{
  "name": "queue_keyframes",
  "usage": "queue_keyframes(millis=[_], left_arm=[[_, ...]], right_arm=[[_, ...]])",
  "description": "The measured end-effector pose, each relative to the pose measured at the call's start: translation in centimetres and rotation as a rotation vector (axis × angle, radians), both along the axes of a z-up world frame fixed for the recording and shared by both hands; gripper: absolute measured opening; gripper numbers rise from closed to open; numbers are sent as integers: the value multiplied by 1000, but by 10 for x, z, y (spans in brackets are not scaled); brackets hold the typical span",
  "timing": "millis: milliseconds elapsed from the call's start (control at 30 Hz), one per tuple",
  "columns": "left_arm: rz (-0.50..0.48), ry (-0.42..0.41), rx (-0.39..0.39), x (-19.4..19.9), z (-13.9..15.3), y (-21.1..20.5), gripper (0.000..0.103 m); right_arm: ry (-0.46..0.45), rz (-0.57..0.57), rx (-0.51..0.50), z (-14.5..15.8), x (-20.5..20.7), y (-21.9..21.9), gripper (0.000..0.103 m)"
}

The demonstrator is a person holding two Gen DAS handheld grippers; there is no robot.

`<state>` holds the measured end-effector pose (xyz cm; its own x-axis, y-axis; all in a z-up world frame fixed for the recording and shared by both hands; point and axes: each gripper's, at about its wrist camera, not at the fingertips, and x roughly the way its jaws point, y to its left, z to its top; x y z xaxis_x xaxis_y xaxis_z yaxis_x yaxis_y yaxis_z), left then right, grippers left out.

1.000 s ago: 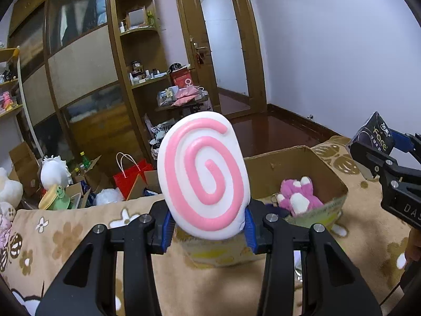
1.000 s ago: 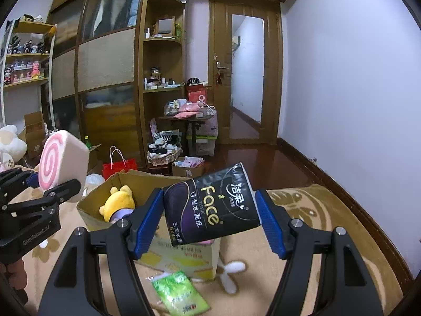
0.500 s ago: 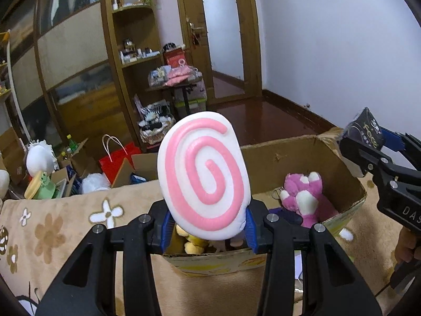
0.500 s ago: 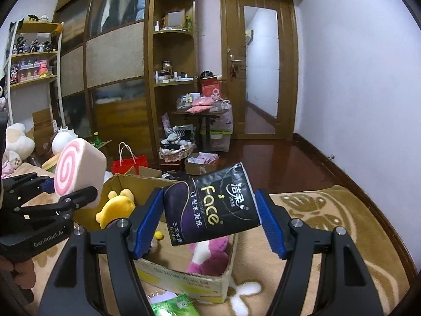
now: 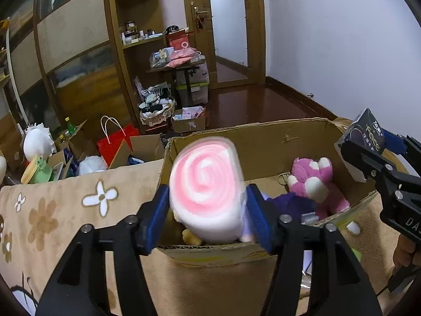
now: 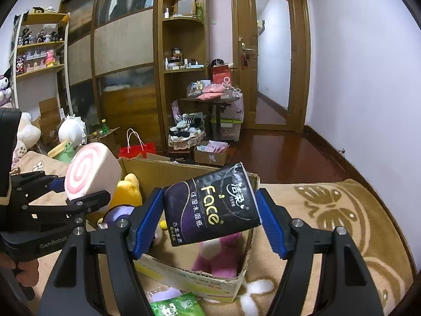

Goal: Organize soft objects
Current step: 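Lift both items over the box and open both tools to drop them, then withdraw both tools from the box toward the green tissue pack and plastic bag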

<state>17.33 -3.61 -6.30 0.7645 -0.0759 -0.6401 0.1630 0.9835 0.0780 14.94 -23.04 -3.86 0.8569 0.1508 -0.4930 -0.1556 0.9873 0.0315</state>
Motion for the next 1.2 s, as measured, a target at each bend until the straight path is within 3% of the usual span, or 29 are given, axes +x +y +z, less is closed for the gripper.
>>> queue_keyframes(millis=[267,367,433,533,667,933,1200], left_arm=[[2,-3,20,-1,-1,0,81],[-4,-5,33,-3,-1,-3,85],[-5,-12,37,-6,0,-3,88],[-11,-19,41,-9,2,-4,89],[-13,-19,31,-16,7,-2,91],[-1,-18,-3,-35,19,7,99],[-6,-8,-24,-61,28,14,100]], right_arm=[[36,8,26,-7,8,-6,77],[34,12,37,-8,7,-7,89],[32,17,36,-7,4,-5,89],[36,20,30,-5,2,-4,90],[23,13,34,1,-6,-5,101],[13,15,14,14,-31,0,103],[25,-6,20,22,-58,-1,103]])
